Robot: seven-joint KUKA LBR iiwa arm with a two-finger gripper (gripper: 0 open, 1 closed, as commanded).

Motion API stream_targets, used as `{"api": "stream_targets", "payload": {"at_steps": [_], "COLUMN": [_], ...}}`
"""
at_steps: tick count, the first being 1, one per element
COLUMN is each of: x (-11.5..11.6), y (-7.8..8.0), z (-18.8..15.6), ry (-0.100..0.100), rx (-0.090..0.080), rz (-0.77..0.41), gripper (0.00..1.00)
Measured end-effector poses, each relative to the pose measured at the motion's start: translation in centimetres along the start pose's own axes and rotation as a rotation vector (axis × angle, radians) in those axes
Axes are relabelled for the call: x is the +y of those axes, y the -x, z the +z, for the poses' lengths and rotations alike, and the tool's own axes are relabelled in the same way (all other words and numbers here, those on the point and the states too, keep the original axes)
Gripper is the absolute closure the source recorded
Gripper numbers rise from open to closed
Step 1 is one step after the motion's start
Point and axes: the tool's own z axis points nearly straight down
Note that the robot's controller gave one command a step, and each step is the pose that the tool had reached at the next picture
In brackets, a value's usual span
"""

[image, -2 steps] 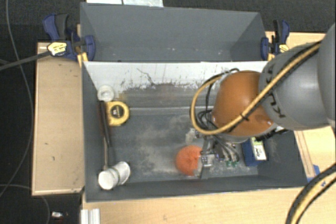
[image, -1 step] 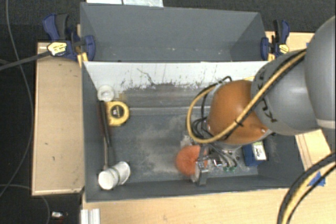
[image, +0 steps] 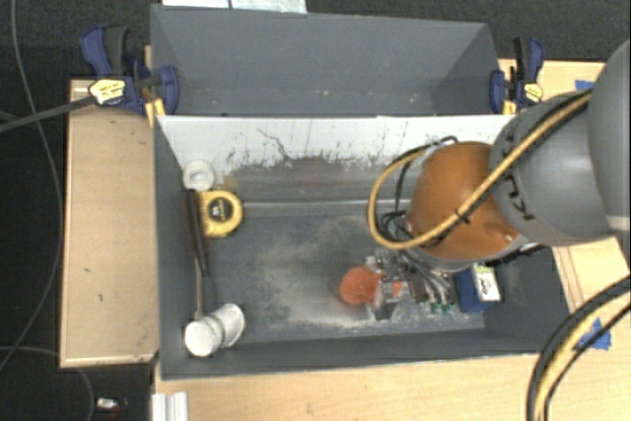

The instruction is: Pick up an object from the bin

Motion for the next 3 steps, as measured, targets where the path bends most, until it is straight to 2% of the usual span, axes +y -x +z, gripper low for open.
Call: {"api": "stream_targets", "payload": {"at_steps": [1,2,3], "x": [0.0,-0.3,-0.5], "y": [0.0,-0.2,0.1], "z": [0.0,-2.1,-5.0], "ry": [0.0,0.001,0.001], "rx": [0.0,0.013,0.003], "rz": [0.0,-0.004,-0.076], "gripper": [1.0,1.0,1.0]}}
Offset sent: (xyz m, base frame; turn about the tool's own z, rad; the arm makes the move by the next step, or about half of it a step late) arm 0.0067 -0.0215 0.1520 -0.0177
